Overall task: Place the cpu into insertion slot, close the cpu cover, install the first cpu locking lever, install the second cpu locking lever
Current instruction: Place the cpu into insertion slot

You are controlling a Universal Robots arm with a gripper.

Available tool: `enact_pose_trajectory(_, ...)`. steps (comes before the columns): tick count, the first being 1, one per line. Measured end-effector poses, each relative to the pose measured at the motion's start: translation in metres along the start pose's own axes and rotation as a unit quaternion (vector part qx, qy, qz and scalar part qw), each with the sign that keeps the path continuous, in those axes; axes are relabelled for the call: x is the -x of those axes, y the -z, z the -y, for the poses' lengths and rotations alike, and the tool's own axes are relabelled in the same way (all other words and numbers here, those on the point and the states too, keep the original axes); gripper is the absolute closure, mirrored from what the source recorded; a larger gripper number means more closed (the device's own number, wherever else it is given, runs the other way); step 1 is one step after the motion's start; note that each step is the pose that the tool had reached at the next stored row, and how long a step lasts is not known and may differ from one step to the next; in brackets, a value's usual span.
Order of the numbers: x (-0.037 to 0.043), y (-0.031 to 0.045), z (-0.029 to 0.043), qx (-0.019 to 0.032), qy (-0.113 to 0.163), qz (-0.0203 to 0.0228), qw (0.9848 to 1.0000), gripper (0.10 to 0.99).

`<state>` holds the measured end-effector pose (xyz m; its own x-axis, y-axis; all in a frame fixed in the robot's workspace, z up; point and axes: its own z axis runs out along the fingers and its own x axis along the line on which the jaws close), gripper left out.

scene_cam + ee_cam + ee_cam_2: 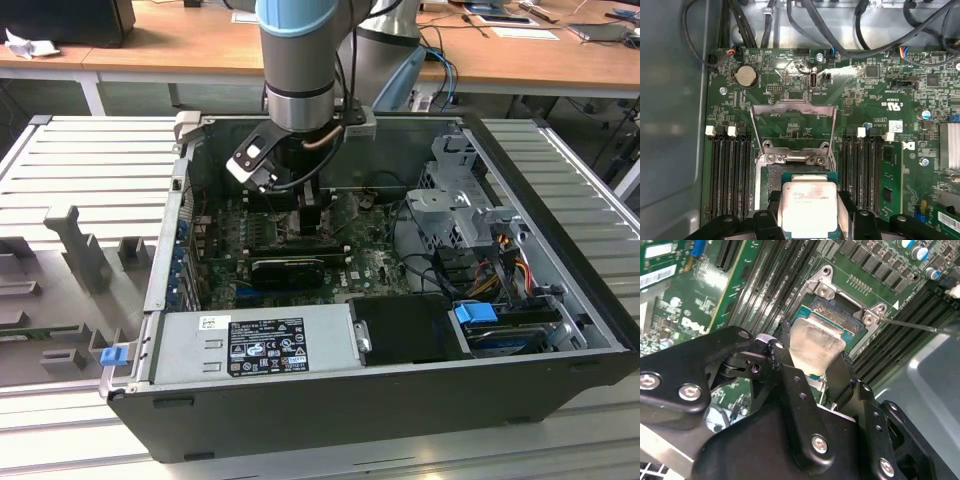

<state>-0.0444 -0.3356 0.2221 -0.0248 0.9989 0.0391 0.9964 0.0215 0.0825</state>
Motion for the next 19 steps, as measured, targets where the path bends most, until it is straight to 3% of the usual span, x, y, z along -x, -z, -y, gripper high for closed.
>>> enact_pose_trajectory(5, -0.0101, -0.0067, 0.0006, 0.0, 0.0, 0.0, 1.0, 0.561)
enact_pose_trajectory(19, -0.0099, -0.0199, 0.003, 0.0005, -0.014, 0.0021, 0.9999, 0.561)
